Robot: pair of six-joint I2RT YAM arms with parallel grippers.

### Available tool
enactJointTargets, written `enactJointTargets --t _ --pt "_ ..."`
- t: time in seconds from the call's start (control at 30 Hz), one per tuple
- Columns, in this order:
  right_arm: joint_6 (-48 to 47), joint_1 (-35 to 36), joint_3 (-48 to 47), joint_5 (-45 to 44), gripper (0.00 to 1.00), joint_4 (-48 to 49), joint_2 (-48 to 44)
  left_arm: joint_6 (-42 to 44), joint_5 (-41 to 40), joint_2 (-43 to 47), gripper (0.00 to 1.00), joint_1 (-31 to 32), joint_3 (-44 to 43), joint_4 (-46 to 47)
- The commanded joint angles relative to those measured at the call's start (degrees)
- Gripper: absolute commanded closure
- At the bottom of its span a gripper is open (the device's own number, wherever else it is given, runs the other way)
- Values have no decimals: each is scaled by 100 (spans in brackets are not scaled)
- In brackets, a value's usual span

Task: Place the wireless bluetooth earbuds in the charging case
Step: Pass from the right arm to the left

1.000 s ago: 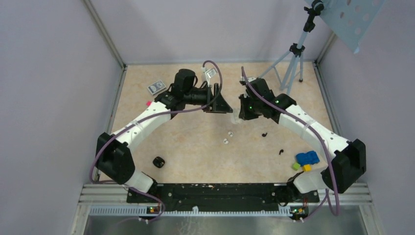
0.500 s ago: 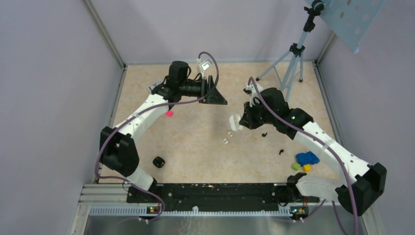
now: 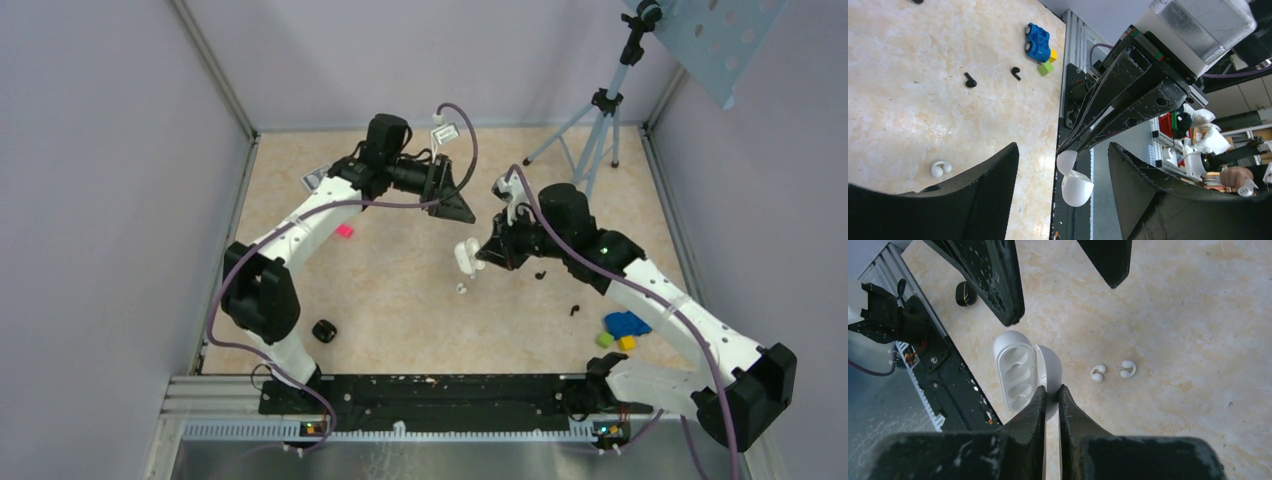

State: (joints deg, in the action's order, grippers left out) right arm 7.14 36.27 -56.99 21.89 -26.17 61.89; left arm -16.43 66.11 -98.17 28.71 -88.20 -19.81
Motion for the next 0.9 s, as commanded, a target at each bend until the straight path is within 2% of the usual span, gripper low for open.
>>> enactJointTargets --t 0.0,0.1,0.27,0.73,0.87 --pt "-195 66 -65 235 100 288 -141 656 235 -181 29 131 -241 -554" --pt "-152 64 -73 177 100 252 -115 839 302 -255 26 199 -230 -767" --pt "-53 65 -59 212 100 246 -93 1131 290 -421 29 354 -351 -1096" --pt "41 64 -357 44 100 -4 197 1321 231 -605 62 408 -527 -1625" --pt "-74 64 -530 87 100 -127 344 1380 327 -604 64 408 -514 -1707"
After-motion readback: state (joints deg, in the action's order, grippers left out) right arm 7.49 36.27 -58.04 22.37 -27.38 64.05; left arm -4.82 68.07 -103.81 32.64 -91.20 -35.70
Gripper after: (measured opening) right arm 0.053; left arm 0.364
